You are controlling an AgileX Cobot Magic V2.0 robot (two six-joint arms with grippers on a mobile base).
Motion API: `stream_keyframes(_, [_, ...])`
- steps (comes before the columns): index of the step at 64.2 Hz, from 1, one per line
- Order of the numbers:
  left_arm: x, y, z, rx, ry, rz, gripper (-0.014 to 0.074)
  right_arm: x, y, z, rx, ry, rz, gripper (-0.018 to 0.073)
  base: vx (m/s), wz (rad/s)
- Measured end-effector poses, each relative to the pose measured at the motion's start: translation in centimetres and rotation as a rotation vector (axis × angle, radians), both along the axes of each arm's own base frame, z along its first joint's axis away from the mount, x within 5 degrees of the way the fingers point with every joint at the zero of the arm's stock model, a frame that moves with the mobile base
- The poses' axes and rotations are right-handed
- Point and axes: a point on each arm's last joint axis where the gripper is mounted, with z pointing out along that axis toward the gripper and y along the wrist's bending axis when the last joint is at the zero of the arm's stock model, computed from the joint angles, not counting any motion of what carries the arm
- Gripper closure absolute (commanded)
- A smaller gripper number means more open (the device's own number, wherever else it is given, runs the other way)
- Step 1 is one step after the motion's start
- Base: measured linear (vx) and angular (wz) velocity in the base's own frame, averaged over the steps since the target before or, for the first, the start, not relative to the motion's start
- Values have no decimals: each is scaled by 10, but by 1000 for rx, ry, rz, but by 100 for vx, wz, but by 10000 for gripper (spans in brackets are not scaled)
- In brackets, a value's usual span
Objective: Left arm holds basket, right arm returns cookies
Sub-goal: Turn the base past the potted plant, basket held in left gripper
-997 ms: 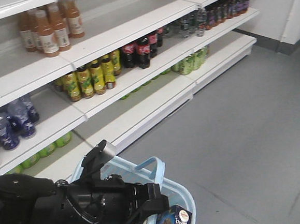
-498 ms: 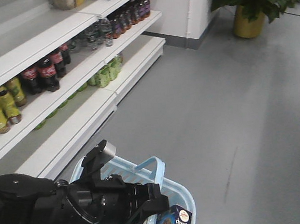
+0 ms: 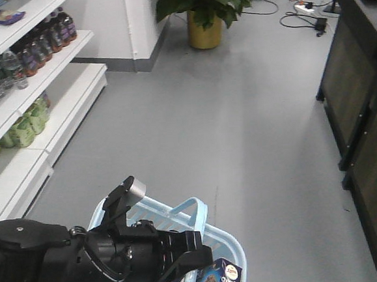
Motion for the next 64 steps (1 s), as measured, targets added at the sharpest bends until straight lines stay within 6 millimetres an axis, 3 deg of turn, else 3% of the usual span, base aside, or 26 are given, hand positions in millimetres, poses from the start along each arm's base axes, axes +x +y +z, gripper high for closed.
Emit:
stream_keyframes(28, [0,0,0,-1,0,-1,603,0,0,0,0,0,0,567,14,-43])
stream_keyframes(64, [0,0,0,-1,0,-1,603,0,0,0,0,0,0,567,19,-3])
